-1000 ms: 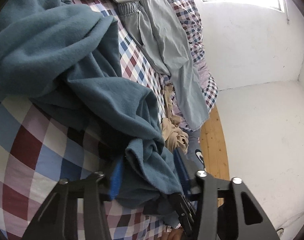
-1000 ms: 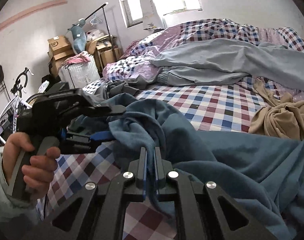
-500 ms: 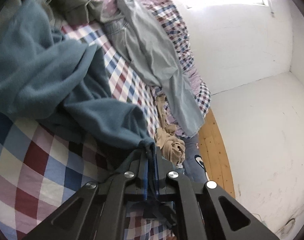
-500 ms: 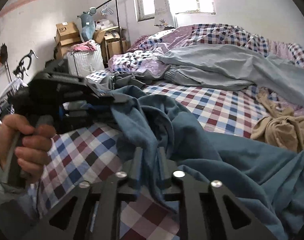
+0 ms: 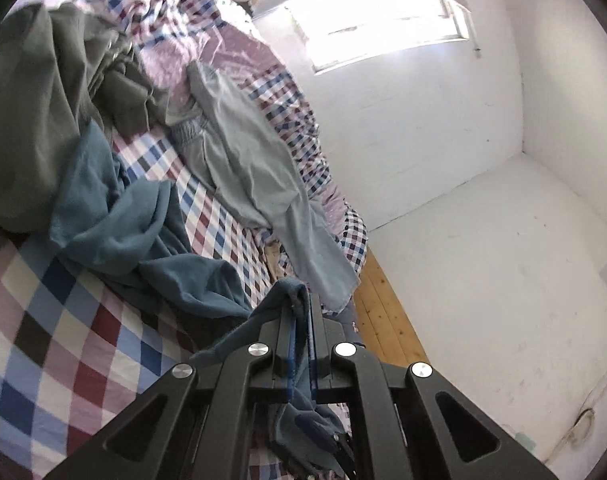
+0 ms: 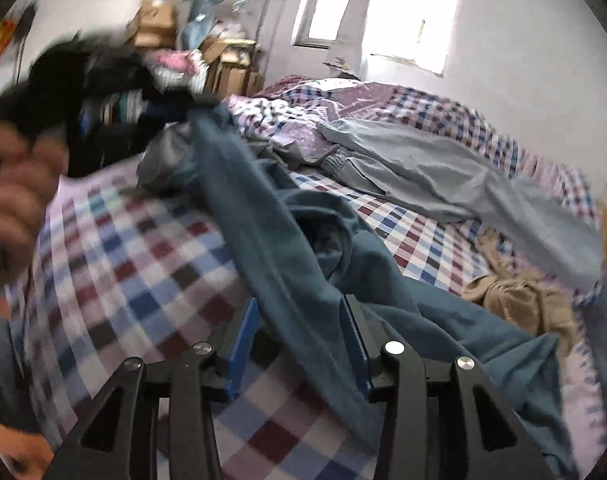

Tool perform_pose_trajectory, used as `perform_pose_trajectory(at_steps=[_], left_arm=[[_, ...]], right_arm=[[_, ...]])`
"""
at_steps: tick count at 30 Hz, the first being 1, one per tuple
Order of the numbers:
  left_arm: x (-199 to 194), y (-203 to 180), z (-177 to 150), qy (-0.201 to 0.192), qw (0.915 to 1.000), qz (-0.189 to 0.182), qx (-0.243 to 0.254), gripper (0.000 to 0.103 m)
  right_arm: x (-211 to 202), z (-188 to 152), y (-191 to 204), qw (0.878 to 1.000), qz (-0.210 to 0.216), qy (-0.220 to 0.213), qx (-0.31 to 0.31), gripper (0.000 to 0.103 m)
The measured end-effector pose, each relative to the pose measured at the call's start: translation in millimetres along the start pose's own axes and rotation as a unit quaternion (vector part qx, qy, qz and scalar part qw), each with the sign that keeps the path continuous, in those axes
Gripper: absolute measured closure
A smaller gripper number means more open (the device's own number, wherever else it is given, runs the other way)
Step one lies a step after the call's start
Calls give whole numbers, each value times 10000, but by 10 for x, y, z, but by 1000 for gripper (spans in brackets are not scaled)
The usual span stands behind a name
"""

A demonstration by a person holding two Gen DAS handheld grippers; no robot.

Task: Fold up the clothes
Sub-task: 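Lift the teal sweatshirt with both tools and spread it over the sheet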

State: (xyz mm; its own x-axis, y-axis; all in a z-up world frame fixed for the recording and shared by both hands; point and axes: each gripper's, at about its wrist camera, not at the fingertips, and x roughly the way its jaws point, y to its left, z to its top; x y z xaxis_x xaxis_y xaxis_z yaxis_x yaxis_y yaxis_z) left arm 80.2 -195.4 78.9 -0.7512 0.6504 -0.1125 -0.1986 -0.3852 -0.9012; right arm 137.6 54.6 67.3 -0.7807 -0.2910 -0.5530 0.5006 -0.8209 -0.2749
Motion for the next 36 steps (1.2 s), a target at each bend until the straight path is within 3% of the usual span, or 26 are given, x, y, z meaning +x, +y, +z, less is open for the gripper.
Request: perform_pose_trajectory(at_steps=[6, 12, 13, 14, 16, 23, 26, 33, 36], left_arm=[[-260, -116, -136, 25, 9997, -18, 253, 100], [-604, -131, -209, -98, 9996, 74, 261, 100], [-658, -120, -214, -106, 9996, 94, 242, 100], [-704, -107, -221, -102, 9996, 153, 226, 100], [-793, -61, -255, -85, 9994, 305, 149, 100], [-1155, -80, -459, -91, 9964, 809, 220, 100], [-1271, -13, -563, -2, 9923, 1230, 126, 100], [-1414, 103, -761, 214, 9725, 2301, 273, 101], [-1511, 167, -804, 241, 9660, 2565, 215, 101]], right_arm=[[-35, -117, 353, 9958, -549, 104, -724, 57], [99, -237, 626, 9830, -1065, 339, -1459, 59], [92, -259, 668, 9812, -1061, 367, -1572, 65], [70, -278, 709, 9812, -933, 421, -1639, 83], [13, -306, 781, 9814, -759, 500, -1690, 98], [-268, -381, 941, 9865, -454, 541, -1480, 102], [-423, -393, 1005, 9887, -374, 489, -1366, 102], [-645, -444, 1266, 9882, -54, 553, -1428, 102], [-658, -485, 1371, 9871, 134, 658, -1454, 102]])
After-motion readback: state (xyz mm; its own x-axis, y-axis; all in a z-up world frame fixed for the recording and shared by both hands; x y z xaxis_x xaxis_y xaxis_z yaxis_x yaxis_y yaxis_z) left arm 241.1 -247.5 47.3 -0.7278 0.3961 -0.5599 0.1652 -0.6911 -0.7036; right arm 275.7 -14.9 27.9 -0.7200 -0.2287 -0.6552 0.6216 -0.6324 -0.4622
